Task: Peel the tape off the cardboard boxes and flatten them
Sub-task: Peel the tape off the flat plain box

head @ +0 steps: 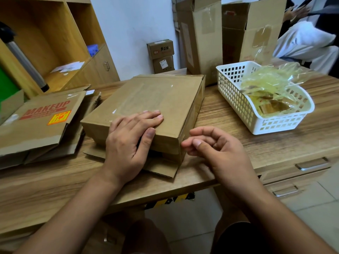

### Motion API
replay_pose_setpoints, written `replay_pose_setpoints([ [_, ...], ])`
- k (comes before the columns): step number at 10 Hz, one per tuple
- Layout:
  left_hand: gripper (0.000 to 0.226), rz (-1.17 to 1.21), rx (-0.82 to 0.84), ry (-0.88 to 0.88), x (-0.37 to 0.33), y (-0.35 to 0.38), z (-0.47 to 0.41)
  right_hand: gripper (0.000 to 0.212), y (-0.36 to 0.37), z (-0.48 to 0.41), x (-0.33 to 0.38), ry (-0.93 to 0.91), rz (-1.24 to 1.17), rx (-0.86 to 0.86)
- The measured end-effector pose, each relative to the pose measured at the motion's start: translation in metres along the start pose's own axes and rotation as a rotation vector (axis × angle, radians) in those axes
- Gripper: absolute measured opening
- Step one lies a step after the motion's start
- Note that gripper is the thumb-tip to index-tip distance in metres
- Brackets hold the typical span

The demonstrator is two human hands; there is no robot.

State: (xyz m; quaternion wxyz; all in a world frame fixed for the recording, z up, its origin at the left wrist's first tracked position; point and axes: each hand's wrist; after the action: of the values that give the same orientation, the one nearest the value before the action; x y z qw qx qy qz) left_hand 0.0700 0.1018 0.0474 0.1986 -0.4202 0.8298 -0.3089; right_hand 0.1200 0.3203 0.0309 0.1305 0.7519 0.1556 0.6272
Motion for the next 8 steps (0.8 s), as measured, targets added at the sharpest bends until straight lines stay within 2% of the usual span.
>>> replay_pose_setpoints([
  [2, 0.035, 0.008, 0.006, -0.001, 0.0007, 0.0, 0.001, 0.017, 0.0, -0.0007, -0.0021, 0.007, -0.099, -0.109],
  [7, 0.035, 0.005, 0.001, 0.009, -0.0005, -0.0002, 0.0014, 0.017, 0.0029, 0.0029, -0.0023, -0.024, 0.014, -0.008],
  [8, 0.035, 0.006, 0.004, 0.004, 0.0002, -0.0007, 0.0017, 0.018, 0.0009, 0.0023, -0.0026, -0.02, -0.059, -0.069],
])
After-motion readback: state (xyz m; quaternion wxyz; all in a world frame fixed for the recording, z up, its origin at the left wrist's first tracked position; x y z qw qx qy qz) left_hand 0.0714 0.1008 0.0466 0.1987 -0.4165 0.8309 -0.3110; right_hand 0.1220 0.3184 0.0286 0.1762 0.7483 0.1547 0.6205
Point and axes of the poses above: each hand's wrist, its own z-axis away from the middle knuckle, its own y-axis out of the palm, x = y × z, and after that the axes turned 9 degrees about -z, right-handed
